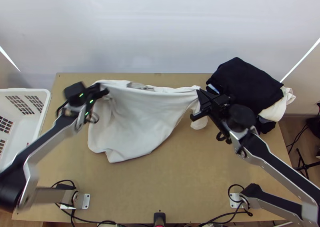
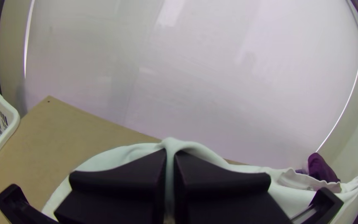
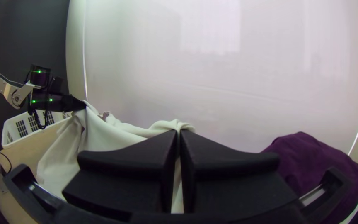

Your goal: Fold the t-shirt

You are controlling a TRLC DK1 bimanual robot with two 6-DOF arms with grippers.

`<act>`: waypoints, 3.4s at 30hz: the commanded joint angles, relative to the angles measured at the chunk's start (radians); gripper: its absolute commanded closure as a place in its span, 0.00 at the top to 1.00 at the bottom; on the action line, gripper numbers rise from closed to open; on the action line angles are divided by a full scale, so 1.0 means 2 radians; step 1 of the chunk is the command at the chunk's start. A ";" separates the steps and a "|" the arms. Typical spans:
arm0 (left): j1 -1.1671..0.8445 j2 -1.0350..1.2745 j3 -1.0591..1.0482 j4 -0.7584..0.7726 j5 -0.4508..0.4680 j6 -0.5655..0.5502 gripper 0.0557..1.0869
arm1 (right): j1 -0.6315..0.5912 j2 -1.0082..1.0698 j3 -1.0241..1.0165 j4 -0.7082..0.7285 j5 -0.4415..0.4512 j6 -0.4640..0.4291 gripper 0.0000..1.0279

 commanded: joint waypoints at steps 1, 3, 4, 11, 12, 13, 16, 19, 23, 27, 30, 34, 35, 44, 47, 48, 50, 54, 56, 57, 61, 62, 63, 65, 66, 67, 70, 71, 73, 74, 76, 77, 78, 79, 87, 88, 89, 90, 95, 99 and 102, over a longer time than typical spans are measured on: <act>-0.015 0.199 0.144 0.033 0.002 0.017 0.03 | -0.051 0.082 -0.016 0.059 -0.001 0.018 0.03; -0.019 0.232 0.186 0.033 0.002 0.018 0.03 | -0.061 0.093 -0.012 0.075 -0.002 0.018 0.03; -0.020 0.252 0.209 0.033 0.002 0.018 0.03 | -0.063 0.098 -0.009 0.077 -0.002 0.018 0.03; -0.026 0.365 0.364 0.033 -0.022 0.019 0.48 | -0.064 0.111 0.003 0.079 -0.002 0.019 0.03; -0.026 0.367 0.377 0.030 -0.019 0.018 0.85 | -0.062 0.111 0.003 0.079 -0.002 0.022 0.03; -0.026 0.364 0.388 0.017 -0.013 0.018 0.97 | -0.061 0.111 0.004 0.079 -0.002 0.022 0.03; -0.026 0.316 0.368 0.011 -0.013 0.029 0.96 | -0.058 0.108 0.004 0.079 -0.002 0.023 0.03; -0.022 0.245 0.317 0.000 -0.028 0.067 0.96 | -0.056 0.106 0.008 0.079 -0.002 0.022 0.03; -0.015 0.141 0.242 -0.013 -0.014 0.188 0.96 | -0.055 0.106 0.014 0.079 -0.002 0.022 0.03; -0.004 0.038 0.161 -0.017 0.025 0.288 0.96 | -0.055 0.106 0.015 0.079 -0.003 0.023 0.03; -0.008 -0.061 0.081 -0.049 0.082 0.381 0.95 | -0.055 0.108 0.018 0.079 -0.003 0.033 0.03; -0.042 -0.193 -0.079 -0.025 0.113 0.577 0.95 | -0.054 0.111 0.020 0.079 -0.003 0.039 0.03; -0.052 -0.216 -0.099 -0.034 0.112 0.587 0.95 | -0.054 0.111 0.022 0.079 -0.003 0.046 0.03; -0.169 -0.350 -0.171 -0.263 0.116 0.632 0.95 | -0.050 0.104 0.020 0.079 -0.002 0.078 0.03; -0.222 -0.351 -0.167 -0.321 0.103 0.610 0.95 | -0.049 0.097 0.016 0.079 -0.002 0.078 0.03; -0.239 -0.351 -0.168 -0.335 0.100 0.610 0.95 | -0.049 0.093 0.014 0.079 -0.003 0.078 0.03; -0.268 -0.353 -0.171 -0.383 0.097 0.610 0.95 | -0.049 0.088 0.011 0.079 -0.002 0.077 0.03; -0.329 -0.354 -0.194 -0.430 0.071 0.620 0.95 | -0.049 0.081 0.007 0.079 -0.002 0.076 0.03; -0.352 -0.352 -0.212 -0.414 0.058 0.622 0.95 | -0.049 0.079 0.007 0.079 -0.002 0.076 0.03; -0.360 -0.350 -0.222 -0.393 0.047 0.623 0.95 | -0.049 0.078 0.008 0.079 -0.002 0.076 0.03; -0.364 -0.334 -0.258 -0.330 0.022 0.646 0.95 | -0.049 0.072 0.010 0.079 -0.002 0.076 0.03; -0.359 -0.329 -0.265 -0.306 0.022 0.653 0.95 | -0.049 0.071 0.010 0.079 -0.002 0.076 0.03; -0.354 -0.321 -0.270 -0.290 0.021 0.653 0.95 | -0.049 0.069 0.009 0.079 -0.002 0.076 0.03; -0.332 -0.303 -0.274 -0.263 0.022 0.666 0.95 | -0.049 0.069 0.007 0.079 -0.002 0.076 0.03; -0.322 -0.294 -0.278 -0.248 0.022 0.667 0.95 | -0.049 0.069 0.007 0.079 -0.002 0.076 0.03; -0.306 -0.285 -0.280 -0.244 0.025 0.682 0.95 | -0.049 0.068 0.006 0.079 -0.002 0.076 0.03; -0.263 -0.254 -0.290 -0.204 0.042 0.706 0.89 | -0.049 0.068 0.004 0.079 -0.002 0.077 0.03; -0.256 -0.244 -0.290 -0.191 0.045 0.707 0.89 | -0.049 0.068 0.003 0.079 -0.002 0.078 0.03; -0.246 -0.225 -0.293 -0.175 0.048 0.709 0.88 | -0.049 0.068 0.001 0.079 -0.002 0.082 0.03; -0.245 -0.221 -0.297 -0.164 0.048 0.709 0.88 | -0.049 0.068 0.001 0.079 -0.002 0.083 0.03; -0.243 -0.214 -0.299 -0.154 0.056 0.709 0.79 | -0.049 0.068 0.001 0.079 -0.002 0.084 0.03; -0.240 -0.207 -0.302 -0.142 0.056 0.709 0.74 | -0.049 0.068 0.001 0.079 -0.002 0.084 0.03; -0.235 -0.199 -0.303 -0.136 0.057 0.715 0.72 | -0.049 0.068 0.001 0.079 -0.002 0.085 0.03; -0.233 -0.189 -0.306 -0.118 0.061 0.719 0.72 | -0.050 0.068 0.001 0.079 -0.002 0.085 0.03; -0.209 -0.150 -0.320 -0.004 0.100 0.763 0.33 | -0.049 0.064 -0.001 0.079 -0.002 0.089 0.03; -0.208 -0.145 -0.320 0.001 0.100 0.767 0.26 | -0.050 0.064 -0.002 0.079 -0.002 0.089 0.03; -0.210 -0.140 -0.320 0.018 0.100 0.767 0.04 | -0.051 0.065 -0.002 0.079 -0.002 0.088 0.03; -0.210 -0.133 -0.319 0.028 0.098 0.762 0.04 | -0.052 0.065 -0.002 0.079 -0.002 0.089 0.03; -0.218 -0.191 -0.281 -0.045 0.100 0.694 0.04 | -0.059 0.065 -0.001 0.079 -0.003 0.086 0.03; -0.262 -0.255 -0.201 -0.242 0.119 0.617 0.04 | -0.066 0.065 0.001 0.079 -0.006 0.083 0.03; -0.272 -0.278 -0.140 -0.384 0.168 0.586 0.03 | -0.071 0.068 0.004 0.079 -0.013 0.081 0.03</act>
